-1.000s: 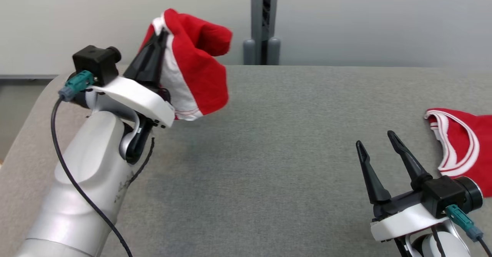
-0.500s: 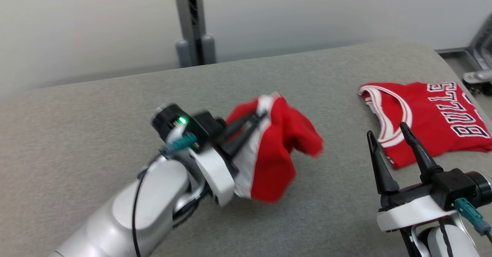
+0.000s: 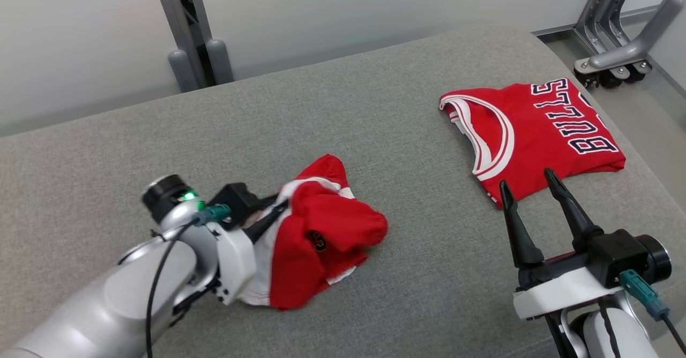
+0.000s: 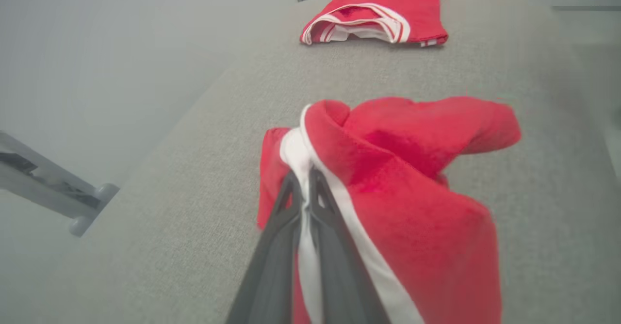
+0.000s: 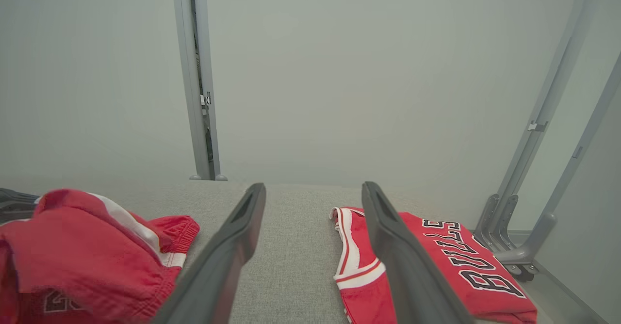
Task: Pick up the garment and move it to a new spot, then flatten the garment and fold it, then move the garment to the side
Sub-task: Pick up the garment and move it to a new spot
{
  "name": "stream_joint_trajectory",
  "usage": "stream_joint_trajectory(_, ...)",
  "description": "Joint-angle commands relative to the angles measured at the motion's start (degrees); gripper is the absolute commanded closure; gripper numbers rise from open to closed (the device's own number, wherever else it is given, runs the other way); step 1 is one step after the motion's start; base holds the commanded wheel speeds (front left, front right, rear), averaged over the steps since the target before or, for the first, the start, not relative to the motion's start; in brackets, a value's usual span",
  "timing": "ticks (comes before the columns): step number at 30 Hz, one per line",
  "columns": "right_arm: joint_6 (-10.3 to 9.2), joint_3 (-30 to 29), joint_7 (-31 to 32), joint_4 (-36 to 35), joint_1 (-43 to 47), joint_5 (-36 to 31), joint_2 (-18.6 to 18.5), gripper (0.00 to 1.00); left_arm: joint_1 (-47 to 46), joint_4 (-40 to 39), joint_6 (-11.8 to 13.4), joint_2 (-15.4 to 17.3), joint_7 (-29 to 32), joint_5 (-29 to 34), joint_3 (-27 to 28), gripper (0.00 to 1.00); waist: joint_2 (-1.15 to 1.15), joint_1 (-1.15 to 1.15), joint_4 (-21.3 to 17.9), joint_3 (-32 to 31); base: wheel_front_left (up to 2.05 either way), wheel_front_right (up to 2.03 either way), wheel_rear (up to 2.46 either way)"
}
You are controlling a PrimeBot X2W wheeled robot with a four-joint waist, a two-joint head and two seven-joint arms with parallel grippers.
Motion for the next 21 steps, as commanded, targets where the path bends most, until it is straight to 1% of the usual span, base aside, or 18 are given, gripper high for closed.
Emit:
stream_joint_trajectory(1, -0.03, 0.07, -0.04, 0.08, -0.15, 0.2, 0.01, 0.0, -0.73, 1.24, 0.06, 0.22, -0.08, 0.13, 0.12, 0.0, 0.0, 0.0, 0.07, -0.06, 0.0, 0.0, 0.0)
stream_joint_trajectory(4, -0.03, 0.37, -0.03, 0.44, -0.08, 0.21, 0.1, 0.0, -1.97, 6.28, 0.05, -1.35, -1.03, -0.56, 0.08, 0.0, 0.0, 0.0, 0.68, -0.33, 0.0, 0.0, 0.0)
stream_joint_trajectory(7, -0.03, 0.42, -0.03, 0.58, -0.01, 0.18, 0.2, 0.0, -3.55, 10.78, 0.05, -2.1, -2.43, -1.35, 0.09, 0.0, 0.0, 0.0, 1.89, -0.71, 0.0, 0.0, 0.0)
stream_joint_trajectory(10, -0.03, 0.26, -0.04, 0.56, 0.22, 0.03, 0.26, 0.0, -4.93, 13.91, 0.05, -3.37, -2.96, -1.38, 1.45, 0.0, 0.0, 0.0, 3.51, -1.11, 0.0, 0.0, 0.0)
stream_joint_trajectory(13, -0.03, -0.19, -0.03, 0.59, 0.62, -0.2, 0.23, 0.0, -5.24, 13.11, 1.25, -3.93, -3.02, 0.12, 6.14, 0.0, 0.0, 0.0, 5.41, -1.84, 0.0, 0.0, 0.0)
stream_joint_trajectory(15, -0.03, -0.54, -0.03, 0.45, 0.91, -0.37, 0.24, 0.0, -3.96, 11.24, 2.91, -3.55, -3.04, 1.38, 10.16, 0.0, 0.0, 0.0, 6.75, -2.52, 0.0, 0.0, 0.0)
stream_joint_trajectory(21, -0.03, -2.21, -0.04, -0.11, 2.18, -0.74, 0.28, 0.0, 3.32, 1.67, 7.89, -3.15, -3.02, 4.67, 25.57, 0.0, 0.0, 0.0, 11.23, -4.52, 0.0, 0.0, 0.0)
